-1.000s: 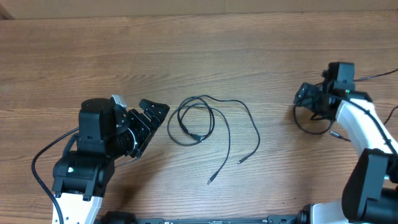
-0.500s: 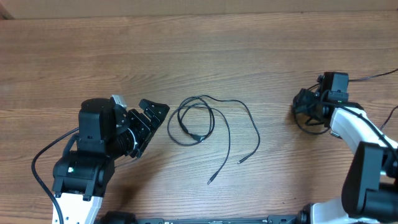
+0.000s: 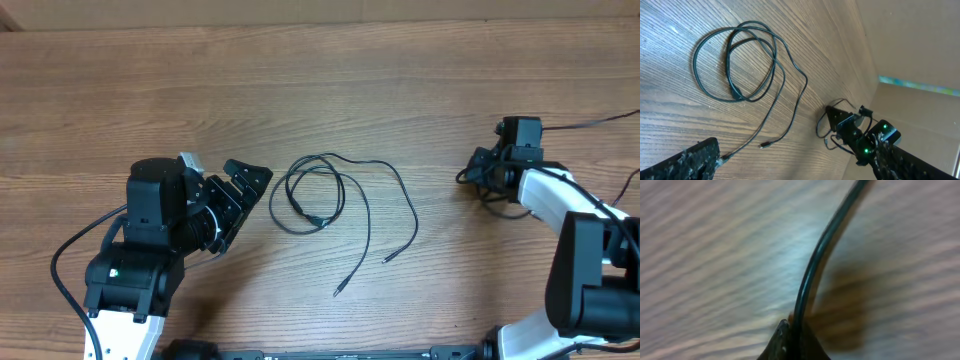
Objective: Untangle cables
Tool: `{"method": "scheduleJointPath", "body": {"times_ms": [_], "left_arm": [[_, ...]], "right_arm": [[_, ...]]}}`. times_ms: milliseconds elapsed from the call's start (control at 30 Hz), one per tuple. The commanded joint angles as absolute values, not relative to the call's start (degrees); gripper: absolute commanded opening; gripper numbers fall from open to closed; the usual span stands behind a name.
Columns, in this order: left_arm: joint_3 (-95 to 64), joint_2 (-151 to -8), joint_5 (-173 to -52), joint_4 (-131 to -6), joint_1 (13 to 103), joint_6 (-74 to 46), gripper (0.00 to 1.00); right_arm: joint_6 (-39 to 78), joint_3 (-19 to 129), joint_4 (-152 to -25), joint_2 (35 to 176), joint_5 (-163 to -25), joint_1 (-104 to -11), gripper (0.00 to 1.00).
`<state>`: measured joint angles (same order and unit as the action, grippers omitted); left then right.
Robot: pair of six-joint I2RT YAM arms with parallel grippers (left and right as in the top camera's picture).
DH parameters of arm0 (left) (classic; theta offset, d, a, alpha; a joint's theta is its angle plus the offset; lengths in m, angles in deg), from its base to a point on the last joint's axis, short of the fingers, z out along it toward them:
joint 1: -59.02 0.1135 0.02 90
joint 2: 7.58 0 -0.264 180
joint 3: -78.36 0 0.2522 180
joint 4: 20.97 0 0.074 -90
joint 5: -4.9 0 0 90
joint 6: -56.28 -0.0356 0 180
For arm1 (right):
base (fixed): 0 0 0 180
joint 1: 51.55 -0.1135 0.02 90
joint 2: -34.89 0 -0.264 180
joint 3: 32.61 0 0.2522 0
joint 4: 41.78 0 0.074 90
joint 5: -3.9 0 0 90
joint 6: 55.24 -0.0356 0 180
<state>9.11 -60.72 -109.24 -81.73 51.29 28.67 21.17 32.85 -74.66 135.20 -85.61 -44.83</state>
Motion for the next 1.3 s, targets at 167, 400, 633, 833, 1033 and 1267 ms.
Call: {"method": "scheduleJointPath", "body": {"times_ms": [167, 400, 633, 833, 1033, 1267], "left_arm": [[8.5, -60.5, -108.6, -81.7, 51.6, 27.6, 1.0], [8.5, -60.5, -108.6, -81.7, 51.6, 27.6, 1.0], [8.5, -60.5, -108.6, -81.7, 51.6, 27.6, 1.0], [8.5, -60.5, -108.6, -81.7, 51.6, 27.6, 1.0], [8.5, -60.5, -108.6, -81.7, 51.6, 27.6, 1.0], [8.5, -60.5, -108.6, -81.7, 51.6, 27.6, 1.0]], "right_arm": [[21.2, 50.2, -90.8, 132.9, -75.2, -29.4, 0.04], [21.3, 61.0, -99.4, 132.9, -71.1, -12.0, 0.04], [14.5, 61.3, -101.3, 132.9, -71.1, 2.1, 0.04], [9.2, 61.3, -99.0, 132.9, -86.0, 9.7, 0.15], [10.4, 61.3, -97.1, 132.9, -100.0, 10.8, 0.55], [13.8, 61.3, -98.4, 131.9, -113.4, 8.3, 1.0]]}}
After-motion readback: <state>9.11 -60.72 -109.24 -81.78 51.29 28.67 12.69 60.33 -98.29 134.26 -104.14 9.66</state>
